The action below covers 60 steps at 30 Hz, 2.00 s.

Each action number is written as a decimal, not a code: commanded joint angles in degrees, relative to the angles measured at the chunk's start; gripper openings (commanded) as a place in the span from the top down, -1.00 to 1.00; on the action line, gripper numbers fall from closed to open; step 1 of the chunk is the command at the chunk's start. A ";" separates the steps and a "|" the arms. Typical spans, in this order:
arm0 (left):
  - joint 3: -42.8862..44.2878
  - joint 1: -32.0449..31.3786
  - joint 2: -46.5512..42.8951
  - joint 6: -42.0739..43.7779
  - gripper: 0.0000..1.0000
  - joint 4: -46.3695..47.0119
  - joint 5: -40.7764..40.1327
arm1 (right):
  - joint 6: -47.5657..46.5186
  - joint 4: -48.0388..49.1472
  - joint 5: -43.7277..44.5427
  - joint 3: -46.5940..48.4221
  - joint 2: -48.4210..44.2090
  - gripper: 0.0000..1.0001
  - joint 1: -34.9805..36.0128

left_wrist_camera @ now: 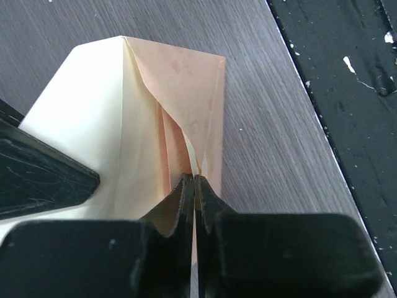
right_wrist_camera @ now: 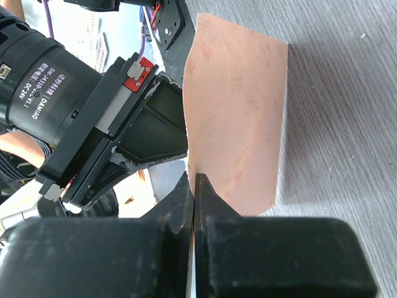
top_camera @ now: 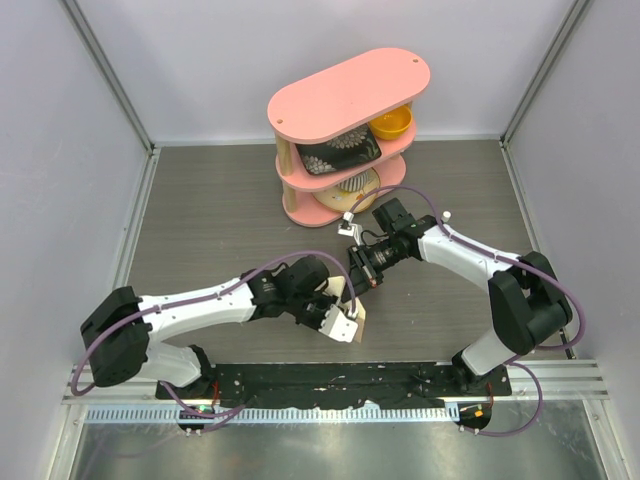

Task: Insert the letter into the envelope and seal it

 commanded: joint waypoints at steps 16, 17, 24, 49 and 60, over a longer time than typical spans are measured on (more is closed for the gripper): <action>6.15 -3.71 2.74 4.92 1.00 -4.53 -10.48 | -0.88 0.20 0.46 -0.22 -2.11 0.98 0.90; 6.06 -3.89 3.10 5.09 1.00 -4.62 -11.27 | -0.80 0.29 0.37 -0.22 -2.11 0.98 0.90; 3.52 -3.89 4.59 5.97 1.00 -2.60 -9.87 | -0.88 0.20 -0.07 -0.13 -2.20 0.98 0.90; 10.63 13.83 -10.78 -15.98 -0.45 -18.07 12.80 | -18.19 -8.15 15.56 9.01 3.33 0.98 0.29; 5.71 26.42 -18.95 -44.81 -0.50 -8.05 14.13 | -13.37 10.02 40.24 3.32 3.88 0.98 -5.51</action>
